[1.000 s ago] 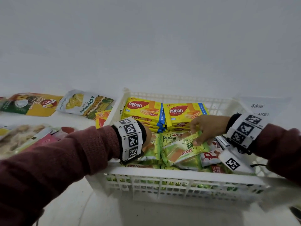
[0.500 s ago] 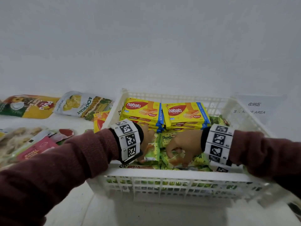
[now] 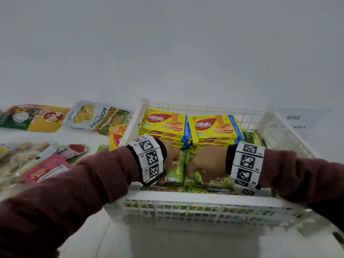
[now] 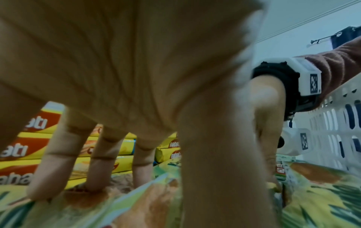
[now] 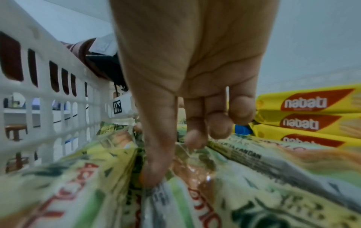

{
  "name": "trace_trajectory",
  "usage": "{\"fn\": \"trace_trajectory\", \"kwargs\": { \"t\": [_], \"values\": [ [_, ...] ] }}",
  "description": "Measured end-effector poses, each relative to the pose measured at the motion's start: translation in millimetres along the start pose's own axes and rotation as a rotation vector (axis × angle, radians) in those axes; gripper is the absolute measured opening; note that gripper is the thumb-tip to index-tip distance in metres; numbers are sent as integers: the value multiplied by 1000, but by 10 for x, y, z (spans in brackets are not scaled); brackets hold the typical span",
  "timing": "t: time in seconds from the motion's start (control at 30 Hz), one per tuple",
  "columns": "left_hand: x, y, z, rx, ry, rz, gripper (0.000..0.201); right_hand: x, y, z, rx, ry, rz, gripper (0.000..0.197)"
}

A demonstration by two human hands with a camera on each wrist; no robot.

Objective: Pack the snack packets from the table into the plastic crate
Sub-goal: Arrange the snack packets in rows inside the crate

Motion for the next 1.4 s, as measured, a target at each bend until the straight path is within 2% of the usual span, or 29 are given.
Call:
{"fn": "trace_trajectory", "kwargs": {
  "t": [0.07,0.17,0.27,0.37,0.47,0.53,0.63,0.73,0.8,0.9,0.97,1.07,1.13,1.23,1.33,1.4],
  "values": [
    [5,5,14,-5,12,-7,67,-28,-99,-132,-71,-36,-15,41],
    [-2,-10,11,-42,6,-1,65,-170,-368,-434,-259,-48,24,31],
    [-10,-29,-7,-20,-11,8,66,-399,-649,-636,-400,183,116,11],
    [-16,-34,-29,4,-25,6,66,-576,-751,-559,-457,439,210,23],
    [-33,-47,-49,-6,-54,10,62,-612,-632,-200,-339,725,258,21],
    [-39,-59,-63,-18,-64,12,59,-600,-515,60,-215,736,306,23],
    [-41,-61,-62,-19,-71,5,60,-538,-461,200,-90,540,343,15],
    [-38,-53,-57,-16,-64,-2,63,-469,-497,127,-47,211,336,27],
    [-34,-45,-54,-7,-56,-1,64,-379,-463,85,-81,155,245,33],
    [-39,-36,-51,-9,-42,2,66,-171,-305,115,-26,333,77,40],
    [-38,-32,-50,-7,-32,7,68,-106,-198,145,48,385,67,47],
    [-12,-53,-75,34,-52,19,77,-182,-222,136,87,479,106,46],
    [26,-107,-176,43,-81,25,76,-326,-405,39,37,586,159,41],
    [37,-172,-509,-40,-167,69,53,-722,-826,-187,-142,679,333,37],
    [-163,-130,-910,-192,-201,166,41,-1139,-1210,-275,-279,674,603,34],
    [-445,-41,-1123,-279,-207,265,29,-1332,-1338,-202,-286,565,790,36]
  ]
}}
Point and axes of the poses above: each hand's wrist, its own y-axis towards the middle knuckle, its own z-axis out of the palm, x = y × z, the point moved 3 cm from there along y, towards the middle knuckle
